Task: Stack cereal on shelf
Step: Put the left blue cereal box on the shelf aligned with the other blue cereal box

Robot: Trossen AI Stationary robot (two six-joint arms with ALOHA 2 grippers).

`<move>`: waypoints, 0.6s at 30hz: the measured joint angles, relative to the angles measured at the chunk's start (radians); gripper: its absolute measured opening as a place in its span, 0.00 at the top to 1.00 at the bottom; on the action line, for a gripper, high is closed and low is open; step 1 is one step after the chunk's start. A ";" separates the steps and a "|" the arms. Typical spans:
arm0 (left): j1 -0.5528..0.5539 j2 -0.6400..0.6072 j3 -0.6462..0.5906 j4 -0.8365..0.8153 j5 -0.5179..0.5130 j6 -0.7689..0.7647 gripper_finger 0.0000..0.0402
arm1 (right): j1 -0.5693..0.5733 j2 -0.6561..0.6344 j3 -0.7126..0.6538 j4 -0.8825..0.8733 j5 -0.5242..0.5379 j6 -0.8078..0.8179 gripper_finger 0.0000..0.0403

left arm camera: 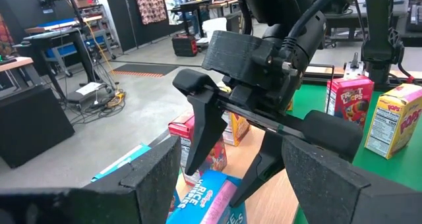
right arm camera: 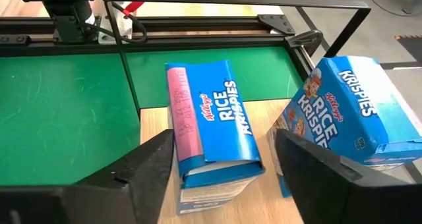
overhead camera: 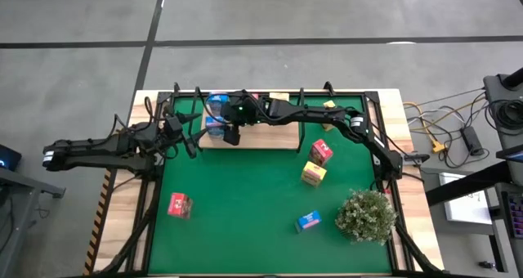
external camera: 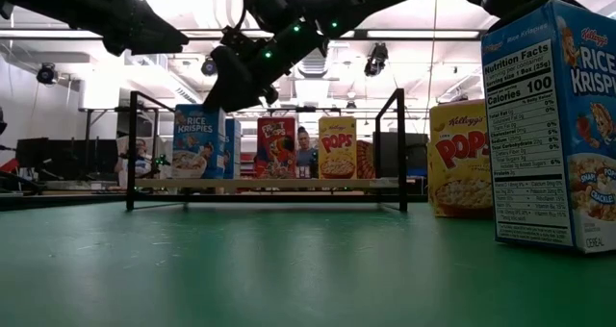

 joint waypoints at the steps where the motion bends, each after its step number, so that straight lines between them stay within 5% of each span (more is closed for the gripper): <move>1: 0.000 0.000 0.000 0.000 0.000 0.000 0.38 | 0.000 0.000 0.003 -0.003 0.000 -0.001 0.33; 11: 0.000 0.000 0.000 -0.006 0.000 0.000 0.38 | 0.006 0.001 0.140 -0.166 0.000 0.000 0.26; 18: 0.000 0.000 0.000 -0.008 0.000 0.000 0.38 | 0.061 0.001 0.172 -0.242 0.004 -0.043 0.45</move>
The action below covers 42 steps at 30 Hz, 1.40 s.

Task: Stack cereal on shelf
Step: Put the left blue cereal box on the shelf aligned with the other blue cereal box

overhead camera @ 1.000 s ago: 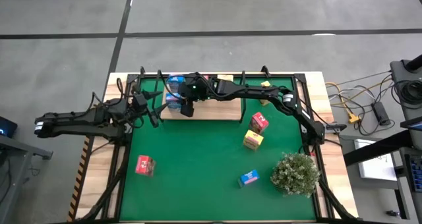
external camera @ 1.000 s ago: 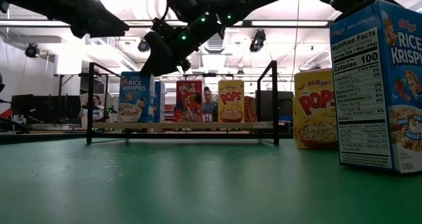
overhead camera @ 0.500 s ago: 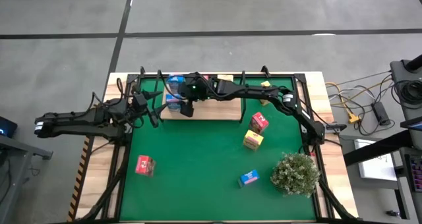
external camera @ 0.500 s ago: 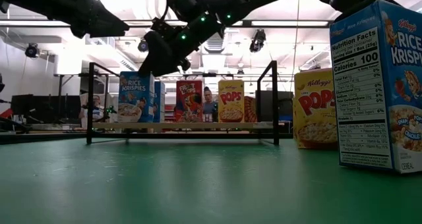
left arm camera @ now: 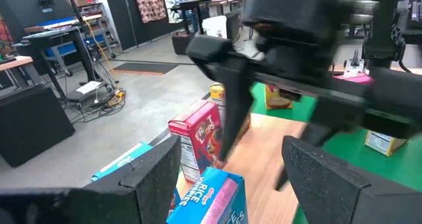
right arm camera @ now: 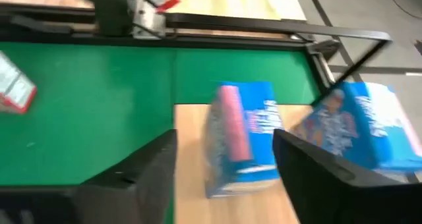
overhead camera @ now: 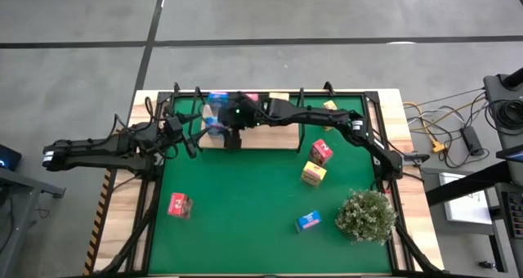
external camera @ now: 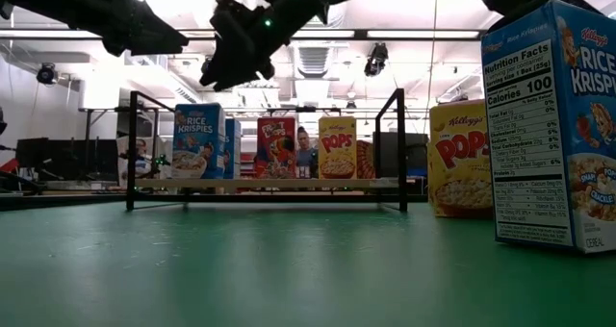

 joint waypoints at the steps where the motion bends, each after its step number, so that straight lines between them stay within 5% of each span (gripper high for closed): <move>1: 0.000 0.000 0.000 0.000 0.000 0.000 0.38 | 0.011 0.000 -0.001 -0.002 0.013 -0.007 0.50; 12: 0.000 0.000 0.000 0.003 0.000 0.000 0.38 | 0.093 0.008 -0.202 0.232 0.179 -0.036 0.95; 26: 0.000 0.000 0.000 0.009 0.000 0.000 0.38 | 0.068 0.008 -0.470 0.699 0.233 -0.055 0.97; 42: 0.000 0.000 0.000 0.010 0.000 0.001 0.38 | 0.022 0.008 -0.479 0.731 0.229 -0.055 0.97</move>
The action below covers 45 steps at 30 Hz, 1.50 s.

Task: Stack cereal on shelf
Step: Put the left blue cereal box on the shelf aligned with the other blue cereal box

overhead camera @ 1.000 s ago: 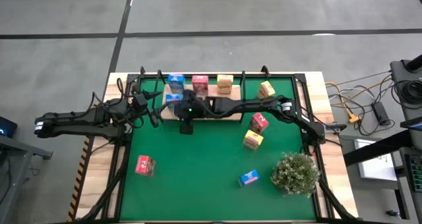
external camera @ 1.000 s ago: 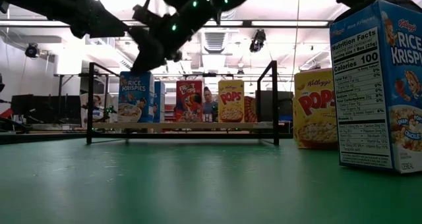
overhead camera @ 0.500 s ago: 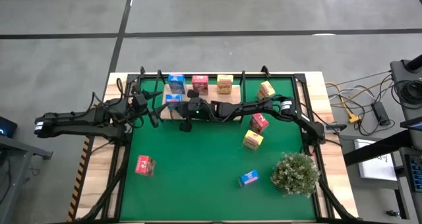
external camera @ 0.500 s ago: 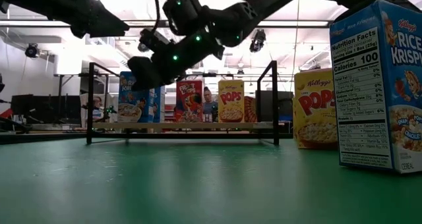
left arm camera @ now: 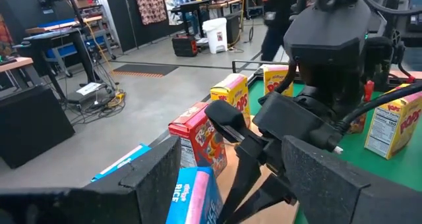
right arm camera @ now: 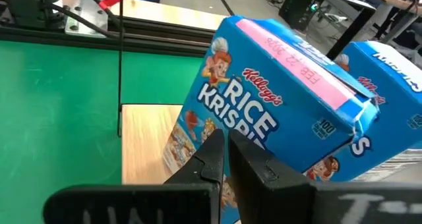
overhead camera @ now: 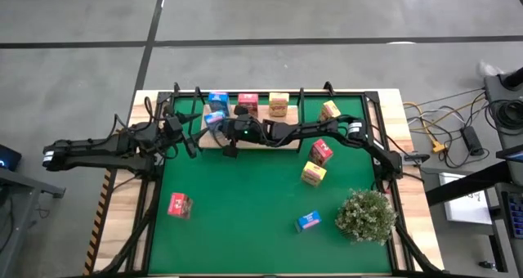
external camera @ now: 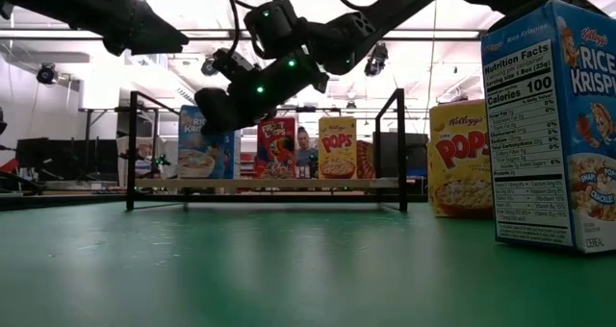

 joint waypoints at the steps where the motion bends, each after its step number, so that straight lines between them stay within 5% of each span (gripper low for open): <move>1: 0.000 0.000 0.000 0.000 0.000 0.002 0.38 | 0.000 0.000 0.000 0.000 0.000 0.000 0.97; 15: 0.000 0.074 0.034 -0.049 0.002 -0.051 0.38 | 0.060 -0.134 0.000 -0.253 0.000 -0.062 0.97; 27: 0.005 0.342 0.314 -0.398 0.028 -0.086 0.38 | 0.080 -0.395 -0.185 -0.349 -0.008 -0.089 0.97; 36: 0.083 0.570 0.581 -0.690 0.224 0.082 0.38 | 0.081 -0.596 -0.432 -0.213 -0.062 -0.102 0.97; 45: 0.323 0.753 0.717 -0.807 0.401 0.204 0.38 | 0.073 -0.724 -0.591 -0.120 -0.061 -0.127 0.97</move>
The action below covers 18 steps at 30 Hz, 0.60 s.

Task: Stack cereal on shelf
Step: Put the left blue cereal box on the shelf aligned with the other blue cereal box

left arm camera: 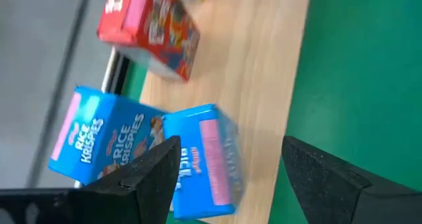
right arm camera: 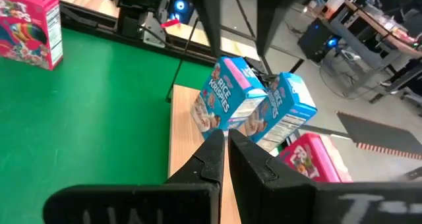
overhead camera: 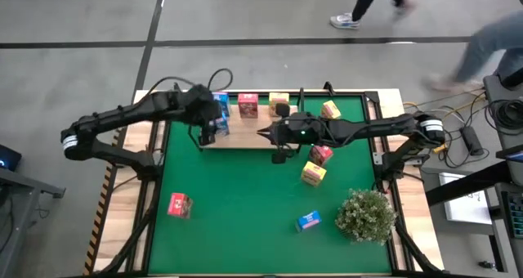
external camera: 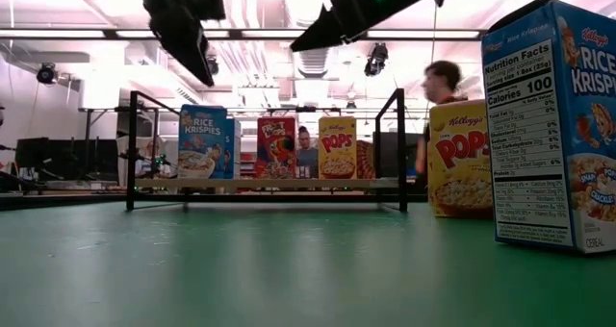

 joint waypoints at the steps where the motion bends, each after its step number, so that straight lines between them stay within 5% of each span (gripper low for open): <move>1: 0.027 0.018 0.006 -0.006 0.021 0.007 0.38 | 0.000 -0.009 -0.014 0.013 0.000 -0.007 0.97; 6: 0.115 0.085 0.037 -0.046 0.087 0.010 0.38 | -0.004 -0.058 -0.078 0.072 0.000 -0.015 0.97; 18: 0.131 0.179 0.065 -0.094 0.091 -0.029 0.38 | -0.032 -0.112 -0.141 0.122 0.001 -0.025 0.97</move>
